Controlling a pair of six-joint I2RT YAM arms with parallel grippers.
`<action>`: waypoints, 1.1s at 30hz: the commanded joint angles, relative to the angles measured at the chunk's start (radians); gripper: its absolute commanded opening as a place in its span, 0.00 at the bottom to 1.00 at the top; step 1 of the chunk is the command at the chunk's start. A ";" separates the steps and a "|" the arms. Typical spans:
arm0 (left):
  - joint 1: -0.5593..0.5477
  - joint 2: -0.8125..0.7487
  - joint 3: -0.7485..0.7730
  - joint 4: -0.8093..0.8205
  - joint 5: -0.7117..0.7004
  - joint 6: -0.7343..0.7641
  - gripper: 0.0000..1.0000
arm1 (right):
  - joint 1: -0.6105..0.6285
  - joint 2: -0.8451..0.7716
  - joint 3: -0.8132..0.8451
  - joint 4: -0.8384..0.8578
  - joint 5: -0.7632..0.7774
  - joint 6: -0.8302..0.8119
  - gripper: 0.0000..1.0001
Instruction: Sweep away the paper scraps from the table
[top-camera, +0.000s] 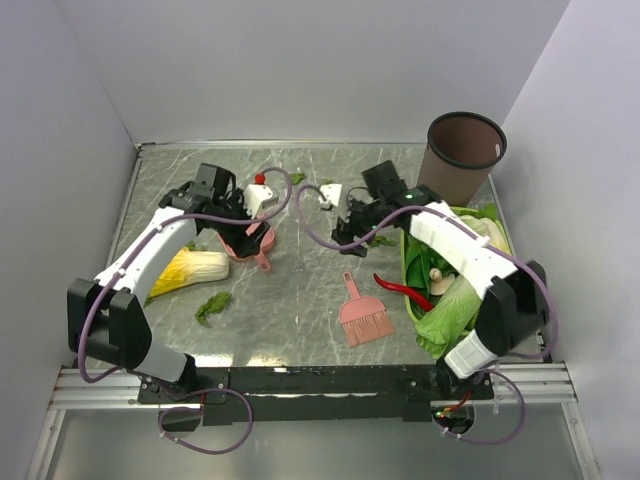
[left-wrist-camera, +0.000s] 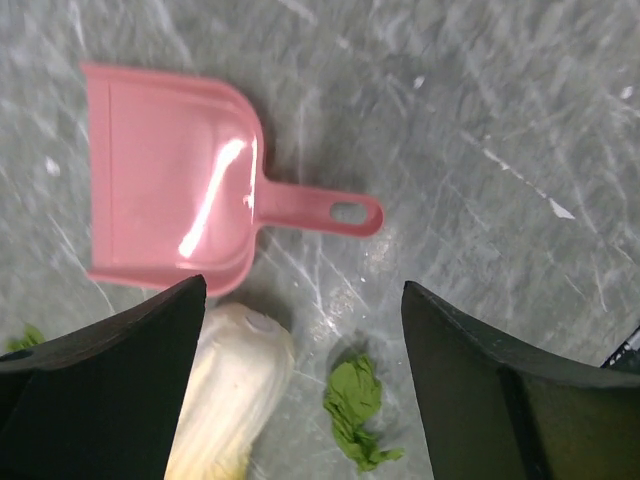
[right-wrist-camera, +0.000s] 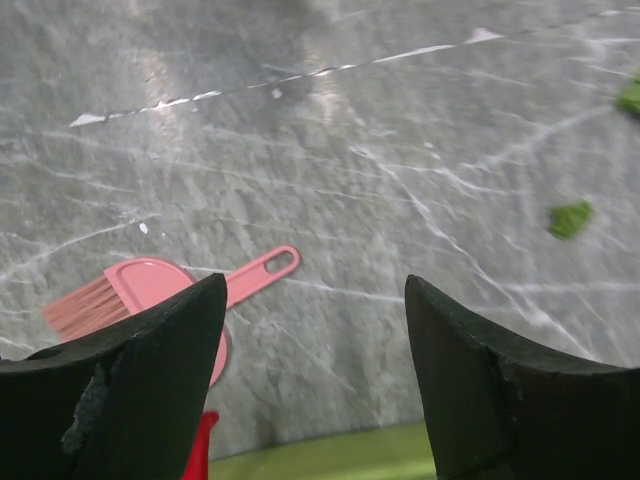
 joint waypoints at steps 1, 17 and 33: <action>0.019 -0.067 -0.083 0.092 -0.115 -0.126 0.84 | 0.037 0.088 0.008 0.021 -0.022 -0.083 0.75; 0.132 -0.024 -0.079 0.094 0.072 -0.355 0.81 | 0.054 0.353 0.056 -0.033 0.142 -0.169 0.44; 0.148 0.030 -0.016 0.085 0.080 -0.382 0.81 | 0.083 0.412 0.205 -0.263 0.188 0.527 0.68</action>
